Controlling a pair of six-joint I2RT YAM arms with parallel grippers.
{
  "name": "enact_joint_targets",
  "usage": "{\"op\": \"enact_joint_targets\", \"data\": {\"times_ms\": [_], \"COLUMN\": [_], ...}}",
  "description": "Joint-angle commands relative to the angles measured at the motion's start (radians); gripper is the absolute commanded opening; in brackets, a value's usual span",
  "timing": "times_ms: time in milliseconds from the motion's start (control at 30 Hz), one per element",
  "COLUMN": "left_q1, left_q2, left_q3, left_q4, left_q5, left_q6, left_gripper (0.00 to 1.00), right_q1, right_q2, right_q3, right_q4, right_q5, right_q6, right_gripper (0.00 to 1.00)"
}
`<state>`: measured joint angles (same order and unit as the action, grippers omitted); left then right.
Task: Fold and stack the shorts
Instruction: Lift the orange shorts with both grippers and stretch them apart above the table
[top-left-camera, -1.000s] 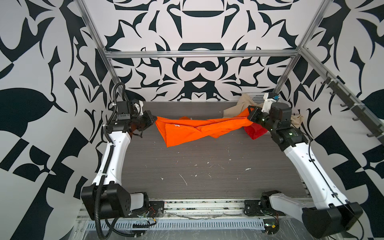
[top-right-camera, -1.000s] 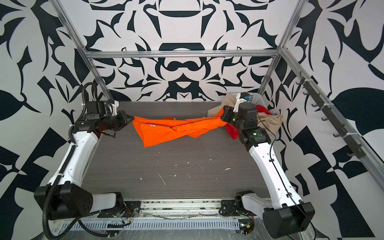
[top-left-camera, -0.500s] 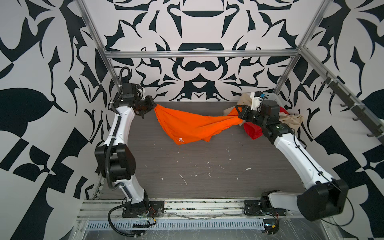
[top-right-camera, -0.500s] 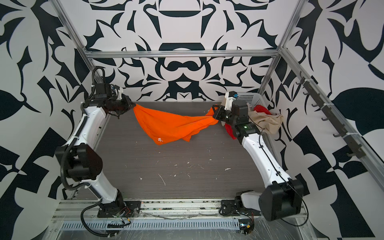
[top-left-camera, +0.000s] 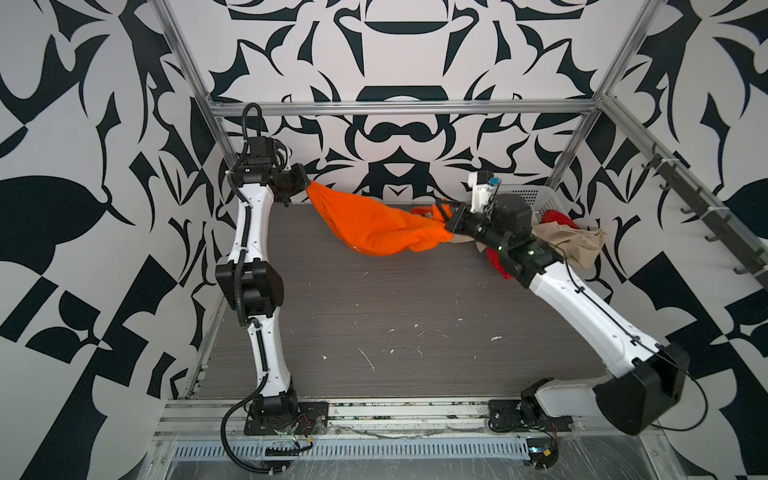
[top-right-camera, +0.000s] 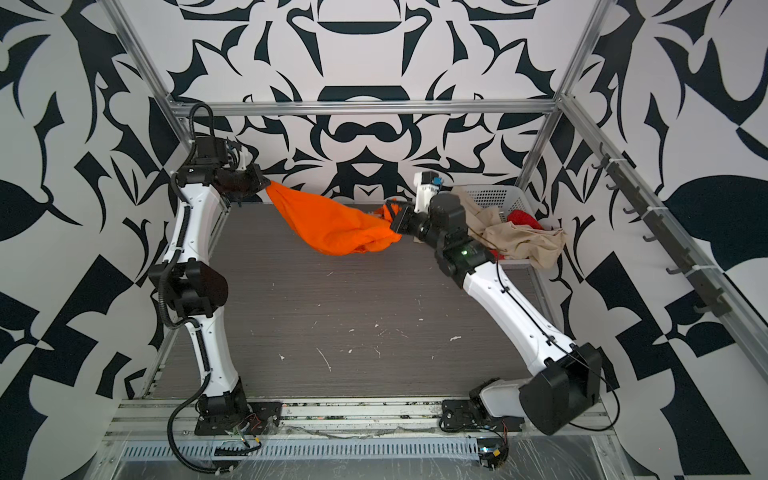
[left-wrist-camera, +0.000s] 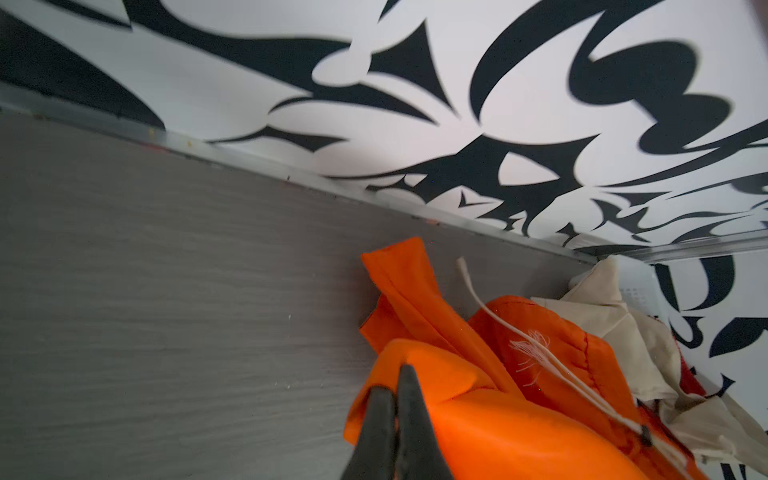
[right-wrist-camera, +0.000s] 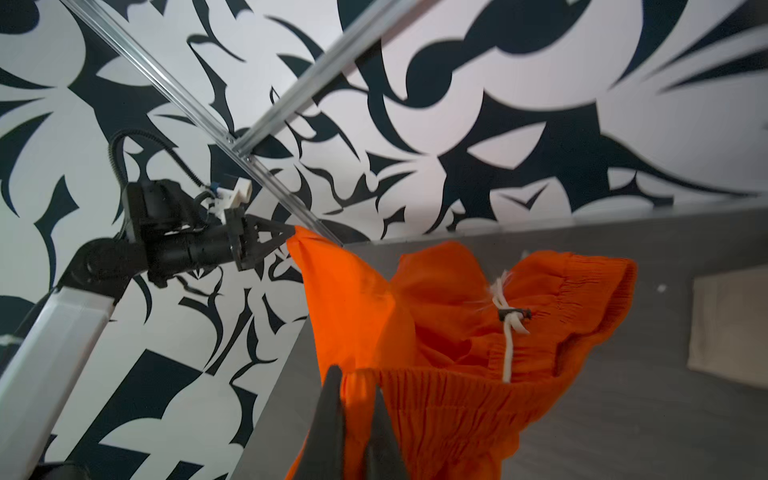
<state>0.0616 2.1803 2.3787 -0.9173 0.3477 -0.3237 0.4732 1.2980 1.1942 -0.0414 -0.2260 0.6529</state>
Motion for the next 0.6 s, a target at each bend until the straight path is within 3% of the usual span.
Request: {"op": "enact_joint_targets", "data": {"times_ms": [0, 100, 300, 433, 567], "left_q1": [0.0, 0.001, -0.002, -0.019, -0.078], "left_q2": [-0.071, -0.176, -0.296, -0.193, 0.066], "left_q3": [-0.117, -0.196, -0.211, -0.171, -0.017], "left_q4": [-0.096, -0.126, -0.213, -0.213, -0.247], "left_q5": [-0.007, -0.003, -0.011, -0.025, -0.054], "left_q6": [0.04, 0.06, 0.089, 0.098, 0.119], "left_gripper": [0.0, 0.0, 0.0, 0.0, 0.0], "right_q1": [0.048, 0.056, 0.056, 0.041, -0.024], "right_q2": [-0.103, -0.163, -0.209, -0.18, -0.083], "right_q3": [-0.093, -0.1, -0.048, -0.066, -0.117], "right_q4": [-0.003, -0.081, -0.192, -0.313, -0.316], "right_q5": [0.052, -0.025, -0.207, 0.021, 0.08], "right_q6": [0.084, 0.042, -0.081, -0.012, 0.098], "right_gripper": [0.0, 0.0, 0.0, 0.0, 0.0]}}
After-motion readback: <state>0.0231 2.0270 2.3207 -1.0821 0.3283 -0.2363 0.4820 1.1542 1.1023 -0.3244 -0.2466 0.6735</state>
